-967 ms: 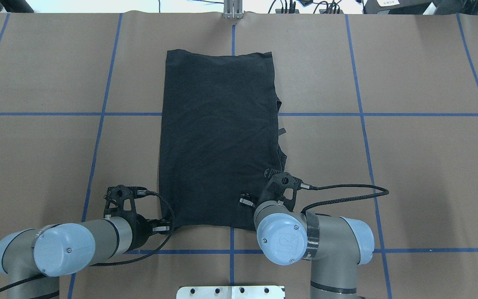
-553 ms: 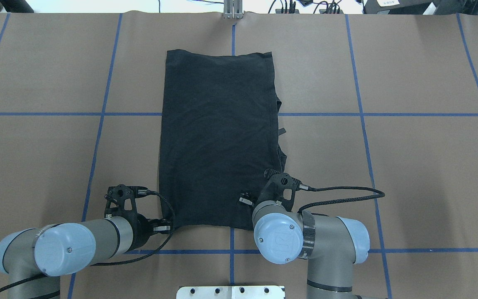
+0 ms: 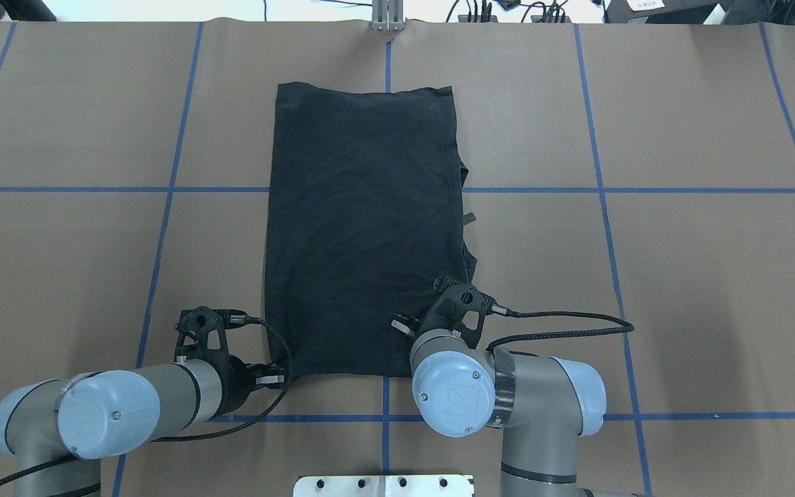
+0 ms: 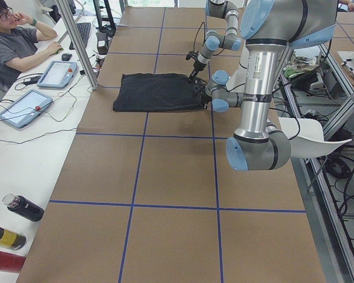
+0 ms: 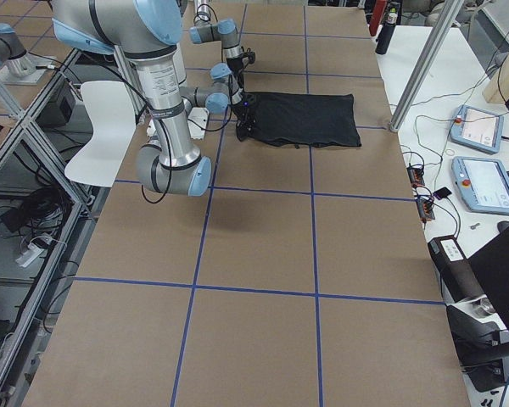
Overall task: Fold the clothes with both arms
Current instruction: 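Grasp the near shirt corners with the left and right grippers, then lift the near edge with both grippers and fold it toward the far edge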
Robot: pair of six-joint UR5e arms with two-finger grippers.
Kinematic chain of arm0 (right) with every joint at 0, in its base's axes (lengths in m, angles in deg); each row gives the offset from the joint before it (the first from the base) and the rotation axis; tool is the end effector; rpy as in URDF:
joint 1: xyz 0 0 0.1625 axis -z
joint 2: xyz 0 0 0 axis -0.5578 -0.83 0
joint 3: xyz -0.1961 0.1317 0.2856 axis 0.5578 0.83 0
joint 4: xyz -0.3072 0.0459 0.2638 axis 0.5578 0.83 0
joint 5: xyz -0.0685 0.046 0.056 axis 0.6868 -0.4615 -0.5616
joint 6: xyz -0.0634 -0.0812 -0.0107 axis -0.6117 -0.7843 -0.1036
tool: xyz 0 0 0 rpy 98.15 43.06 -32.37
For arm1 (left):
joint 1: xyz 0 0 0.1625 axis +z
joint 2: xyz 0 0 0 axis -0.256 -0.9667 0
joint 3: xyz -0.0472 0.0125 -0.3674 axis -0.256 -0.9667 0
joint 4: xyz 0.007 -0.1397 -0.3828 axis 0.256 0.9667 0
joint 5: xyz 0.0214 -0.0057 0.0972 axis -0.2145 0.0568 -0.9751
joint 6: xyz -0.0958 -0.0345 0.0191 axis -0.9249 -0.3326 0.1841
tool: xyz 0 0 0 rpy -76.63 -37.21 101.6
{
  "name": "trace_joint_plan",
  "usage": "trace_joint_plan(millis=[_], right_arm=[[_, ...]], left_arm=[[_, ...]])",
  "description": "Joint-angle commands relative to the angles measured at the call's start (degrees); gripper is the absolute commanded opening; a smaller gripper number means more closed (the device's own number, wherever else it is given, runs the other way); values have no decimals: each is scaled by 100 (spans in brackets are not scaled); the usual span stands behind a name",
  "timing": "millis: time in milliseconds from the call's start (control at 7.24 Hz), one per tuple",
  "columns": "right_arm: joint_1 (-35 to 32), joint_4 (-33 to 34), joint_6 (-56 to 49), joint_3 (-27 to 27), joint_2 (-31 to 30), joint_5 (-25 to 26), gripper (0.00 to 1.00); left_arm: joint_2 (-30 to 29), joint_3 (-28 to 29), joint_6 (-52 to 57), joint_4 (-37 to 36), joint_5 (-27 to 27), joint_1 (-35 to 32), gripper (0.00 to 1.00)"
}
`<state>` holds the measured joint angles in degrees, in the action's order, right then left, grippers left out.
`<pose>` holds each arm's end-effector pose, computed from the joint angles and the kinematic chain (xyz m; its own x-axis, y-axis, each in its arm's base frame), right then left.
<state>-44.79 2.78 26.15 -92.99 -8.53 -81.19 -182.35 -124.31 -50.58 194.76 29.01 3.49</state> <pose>-0.5799 -0.2764 0.2198 0.5211 0.3893 0.7595 -0.5601 0.8275 -0.0399 0.4942 -0.2442 0.2882 0.4622 0.0608 -0.8847 0.2044 0.9635 0.1730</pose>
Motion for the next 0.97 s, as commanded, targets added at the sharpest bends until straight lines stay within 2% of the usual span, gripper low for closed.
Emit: trace_joint_plan(millis=[0, 414, 691, 829], right_arm=[[-1, -22, 22, 93, 14, 26, 0], [-219, -48, 49, 23, 49, 70, 0], [-387, 13, -4, -423, -21, -8, 0], [-405, 318, -126, -878, -83, -139, 0]], left_arm=[[0, -18, 1, 0, 0, 0, 0], [17, -219, 10, -9, 96, 0, 0], [17, -709, 53, -367, 325, -26, 0], [17, -990, 80, -569, 517, -87, 0]])
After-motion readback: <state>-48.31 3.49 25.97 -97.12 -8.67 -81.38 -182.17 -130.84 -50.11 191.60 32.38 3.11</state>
